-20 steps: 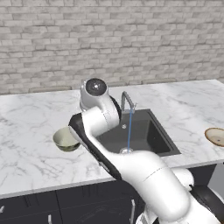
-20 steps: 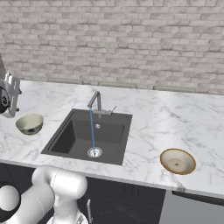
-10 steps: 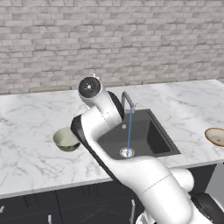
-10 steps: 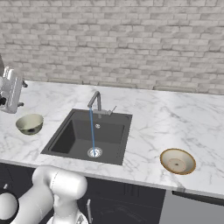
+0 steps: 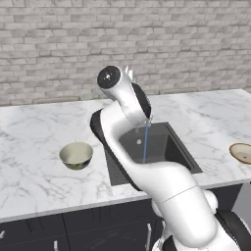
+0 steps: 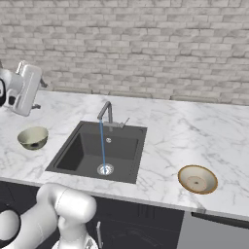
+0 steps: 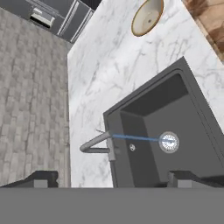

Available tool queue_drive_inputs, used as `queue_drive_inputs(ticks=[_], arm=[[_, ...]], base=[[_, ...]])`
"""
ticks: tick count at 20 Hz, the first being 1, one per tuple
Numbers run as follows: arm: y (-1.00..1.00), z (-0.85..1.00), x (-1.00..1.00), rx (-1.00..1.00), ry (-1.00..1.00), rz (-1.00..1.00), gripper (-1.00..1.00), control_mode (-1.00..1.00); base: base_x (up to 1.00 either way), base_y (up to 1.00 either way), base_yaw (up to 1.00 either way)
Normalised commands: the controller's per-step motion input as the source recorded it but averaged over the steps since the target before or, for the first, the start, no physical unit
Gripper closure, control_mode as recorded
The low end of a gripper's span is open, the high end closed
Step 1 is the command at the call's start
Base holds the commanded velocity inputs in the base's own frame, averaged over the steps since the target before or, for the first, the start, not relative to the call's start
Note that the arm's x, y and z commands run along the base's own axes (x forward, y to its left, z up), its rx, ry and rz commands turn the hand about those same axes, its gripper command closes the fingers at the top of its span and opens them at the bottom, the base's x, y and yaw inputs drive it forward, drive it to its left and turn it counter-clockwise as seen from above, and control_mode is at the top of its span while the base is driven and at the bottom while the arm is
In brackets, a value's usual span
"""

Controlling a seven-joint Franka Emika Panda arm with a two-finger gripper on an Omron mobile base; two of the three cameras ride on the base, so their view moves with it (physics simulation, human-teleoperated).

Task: Rinse each bowl for a few seconds and place them down in the sink or on the counter.

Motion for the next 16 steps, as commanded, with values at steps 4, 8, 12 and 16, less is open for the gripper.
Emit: queue_drive_inputs(ticks=[4,8,12,16], arm=[[-0.84,0.31,-0.20,0.00,0.00,-0.15,-1.00,-1.00],[-0.81,0.13,-0.41,0.00,-0.04,-0.11,-1.00,-1.00],[-0.77,0.01,-0.61,0.03,-0.05,-0.08,-1.00,-1.00],[-0.68,-0.01,-0.64,0.06,-0.02,-0.11,-1.00,-1.00]], base=[[0.00,0.00,0.00],[0.00,0.00,0.00],[0.00,0.00,0.00],[0.00,0.00,0.00]])
